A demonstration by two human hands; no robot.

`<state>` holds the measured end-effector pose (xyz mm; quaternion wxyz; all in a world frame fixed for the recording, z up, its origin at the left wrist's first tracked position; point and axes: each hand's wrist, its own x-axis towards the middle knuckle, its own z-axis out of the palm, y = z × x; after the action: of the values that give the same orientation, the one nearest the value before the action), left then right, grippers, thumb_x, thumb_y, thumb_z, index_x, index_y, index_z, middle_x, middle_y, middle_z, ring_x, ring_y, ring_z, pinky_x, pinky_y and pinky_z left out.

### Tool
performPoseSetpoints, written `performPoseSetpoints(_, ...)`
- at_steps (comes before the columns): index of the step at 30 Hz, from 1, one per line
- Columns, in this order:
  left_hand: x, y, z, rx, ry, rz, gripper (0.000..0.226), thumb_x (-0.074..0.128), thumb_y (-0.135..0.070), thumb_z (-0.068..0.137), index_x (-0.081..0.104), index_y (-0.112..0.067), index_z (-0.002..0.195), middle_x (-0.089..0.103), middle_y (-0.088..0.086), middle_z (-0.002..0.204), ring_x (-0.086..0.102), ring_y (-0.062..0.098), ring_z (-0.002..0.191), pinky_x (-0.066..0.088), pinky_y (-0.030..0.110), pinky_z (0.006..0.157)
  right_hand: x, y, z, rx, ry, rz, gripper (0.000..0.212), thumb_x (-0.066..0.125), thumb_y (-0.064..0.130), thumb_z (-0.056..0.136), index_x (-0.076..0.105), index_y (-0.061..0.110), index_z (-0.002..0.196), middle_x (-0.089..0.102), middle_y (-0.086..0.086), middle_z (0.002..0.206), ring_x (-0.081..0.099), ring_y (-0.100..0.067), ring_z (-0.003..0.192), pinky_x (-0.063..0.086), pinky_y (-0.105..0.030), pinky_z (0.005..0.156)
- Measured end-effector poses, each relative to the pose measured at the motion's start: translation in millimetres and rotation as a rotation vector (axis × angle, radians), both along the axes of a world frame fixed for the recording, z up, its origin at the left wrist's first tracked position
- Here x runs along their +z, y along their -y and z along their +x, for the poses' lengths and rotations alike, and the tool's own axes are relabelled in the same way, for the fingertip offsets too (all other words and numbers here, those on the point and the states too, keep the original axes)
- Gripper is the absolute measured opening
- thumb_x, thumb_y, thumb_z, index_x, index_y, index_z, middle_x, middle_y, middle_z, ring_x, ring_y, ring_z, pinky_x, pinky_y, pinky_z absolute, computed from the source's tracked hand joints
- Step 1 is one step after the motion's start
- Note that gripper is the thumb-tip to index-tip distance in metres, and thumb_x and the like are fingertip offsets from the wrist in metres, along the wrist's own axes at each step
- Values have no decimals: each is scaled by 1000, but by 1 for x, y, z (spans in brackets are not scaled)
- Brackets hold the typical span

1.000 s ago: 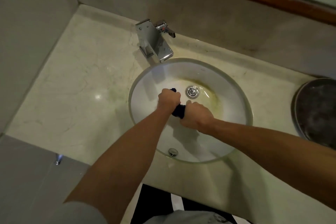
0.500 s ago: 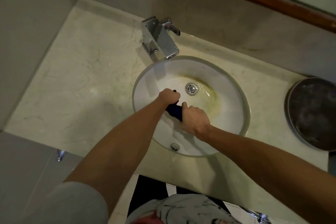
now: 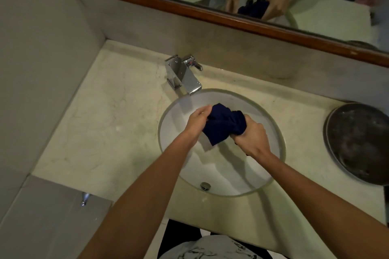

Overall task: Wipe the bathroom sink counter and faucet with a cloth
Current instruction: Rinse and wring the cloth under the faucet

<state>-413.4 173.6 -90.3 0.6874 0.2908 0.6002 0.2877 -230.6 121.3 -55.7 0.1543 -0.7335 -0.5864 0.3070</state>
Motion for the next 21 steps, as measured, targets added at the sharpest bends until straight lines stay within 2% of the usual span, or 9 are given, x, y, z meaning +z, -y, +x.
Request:
performPoseSetpoints(2,13,-2,-1,-28,75,-110,57,49,-62,99,61,-19,133,69,4,127,67,22,113,53,41,103,8,-3,3,-4,-128,24,41,77,31,83,60,28,120,71,7,80,69,-13,62,50,-26,51)
performPoseSetpoints(4,18,-1,-1,12,271,-241,63,43,-67,99,58,-19,136,68,8,130,68,27,113,55,43,98,17,-4,3,-65,-304,3,33,79,19,84,61,25,112,70,7,80,67,-7,57,48,-17,49)
performPoseSetpoints(7,26,1,4,303,499,-315,58,38,-50,107,55,-5,139,67,18,129,70,31,108,61,38,83,28,-2,1,-361,-878,-379,14,73,14,89,60,15,90,56,1,65,49,-11,46,39,-21,42)
performPoseSetpoints(9,31,4,13,317,403,-229,46,42,-35,107,59,-4,135,70,16,120,69,28,106,60,34,82,31,3,3,-507,-1241,-642,12,69,20,92,59,15,87,46,1,62,38,-10,45,33,-20,39)
performPoseSetpoints(10,31,6,18,238,241,-138,36,48,-29,105,64,-8,130,70,10,118,67,24,108,58,32,86,29,7,4,-507,-1315,-687,10,68,22,92,61,15,92,44,2,62,38,-9,45,33,-19,39)
performPoseSetpoints(12,33,11,25,19,-85,69,27,63,-20,98,66,-18,125,66,0,123,62,16,113,52,30,95,23,17,5,-460,-1380,-699,20,66,21,93,63,13,111,44,2,64,39,-9,47,36,-19,41)
performPoseSetpoints(13,32,14,28,-56,-141,128,33,67,-19,97,64,-19,130,64,-3,127,61,13,115,49,30,99,20,21,7,-450,-1413,-703,28,65,20,93,62,13,120,43,2,65,40,-9,47,37,-19,43)
performPoseSetpoints(17,33,14,26,-135,-18,114,44,77,-30,90,63,-26,131,69,-1,126,65,15,116,53,35,100,14,30,24,-380,-1527,-768,42,59,19,92,56,14,133,42,4,65,42,-9,51,42,-21,50)
performPoseSetpoints(21,40,13,31,-170,-78,221,37,81,-31,85,72,-12,115,76,2,108,70,16,101,54,32,93,15,33,43,-264,-1501,-818,43,62,20,88,59,11,130,51,-1,73,49,-11,56,47,-23,56)
